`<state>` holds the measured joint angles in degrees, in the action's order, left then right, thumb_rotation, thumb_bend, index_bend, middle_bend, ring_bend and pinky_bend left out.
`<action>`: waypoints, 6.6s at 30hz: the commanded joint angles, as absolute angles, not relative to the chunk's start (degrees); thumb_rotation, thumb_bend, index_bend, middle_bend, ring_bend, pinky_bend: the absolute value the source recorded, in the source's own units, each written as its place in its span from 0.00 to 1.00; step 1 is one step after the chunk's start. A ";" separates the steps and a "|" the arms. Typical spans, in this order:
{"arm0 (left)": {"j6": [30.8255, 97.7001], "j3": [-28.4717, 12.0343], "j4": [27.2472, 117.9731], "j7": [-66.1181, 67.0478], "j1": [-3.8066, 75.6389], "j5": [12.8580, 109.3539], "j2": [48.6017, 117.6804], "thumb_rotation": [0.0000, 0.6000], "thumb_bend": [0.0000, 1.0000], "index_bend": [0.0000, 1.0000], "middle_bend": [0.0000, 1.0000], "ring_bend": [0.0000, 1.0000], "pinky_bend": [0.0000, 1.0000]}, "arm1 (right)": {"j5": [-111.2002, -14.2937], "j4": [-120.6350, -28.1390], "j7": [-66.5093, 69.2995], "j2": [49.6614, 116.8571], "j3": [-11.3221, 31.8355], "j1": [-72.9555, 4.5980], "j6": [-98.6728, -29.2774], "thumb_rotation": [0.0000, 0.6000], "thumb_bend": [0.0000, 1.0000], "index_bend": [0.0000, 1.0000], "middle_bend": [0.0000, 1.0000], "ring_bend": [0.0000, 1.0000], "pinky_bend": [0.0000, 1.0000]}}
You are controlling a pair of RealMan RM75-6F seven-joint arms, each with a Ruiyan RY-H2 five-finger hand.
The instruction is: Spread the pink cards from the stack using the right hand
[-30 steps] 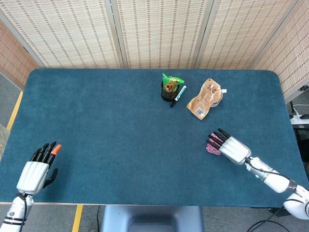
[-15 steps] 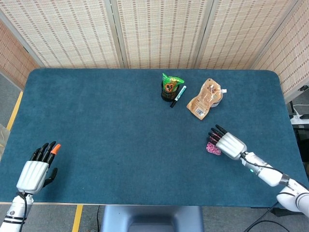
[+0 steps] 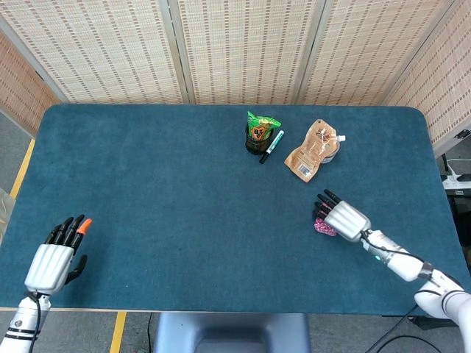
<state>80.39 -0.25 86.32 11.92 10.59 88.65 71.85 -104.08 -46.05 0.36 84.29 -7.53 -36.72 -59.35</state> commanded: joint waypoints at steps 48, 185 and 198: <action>80.60 0.08 86.48 11.88 10.58 88.92 71.67 1.00 0.46 0.00 0.01 0.06 0.17 | -101.97 -44.28 -0.03 85.79 -8.65 -36.77 -62.68 1.00 0.23 0.44 0.30 0.08 0.07; 79.54 0.39 86.59 13.20 11.11 88.85 72.29 1.00 0.46 0.00 0.03 0.08 0.18 | -104.73 -34.47 -0.60 90.09 -11.66 -36.66 -65.70 1.00 0.23 0.31 0.25 0.07 0.11; 79.60 0.42 86.70 13.21 11.09 88.89 72.25 1.00 0.46 0.00 0.03 0.08 0.18 | -104.76 -33.87 -0.25 90.49 -11.65 -36.42 -66.87 1.00 0.23 0.44 0.34 0.12 0.13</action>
<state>79.60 0.42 86.69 13.21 11.09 88.89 72.25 -104.75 -33.92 -0.25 90.44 -11.64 -36.45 -66.83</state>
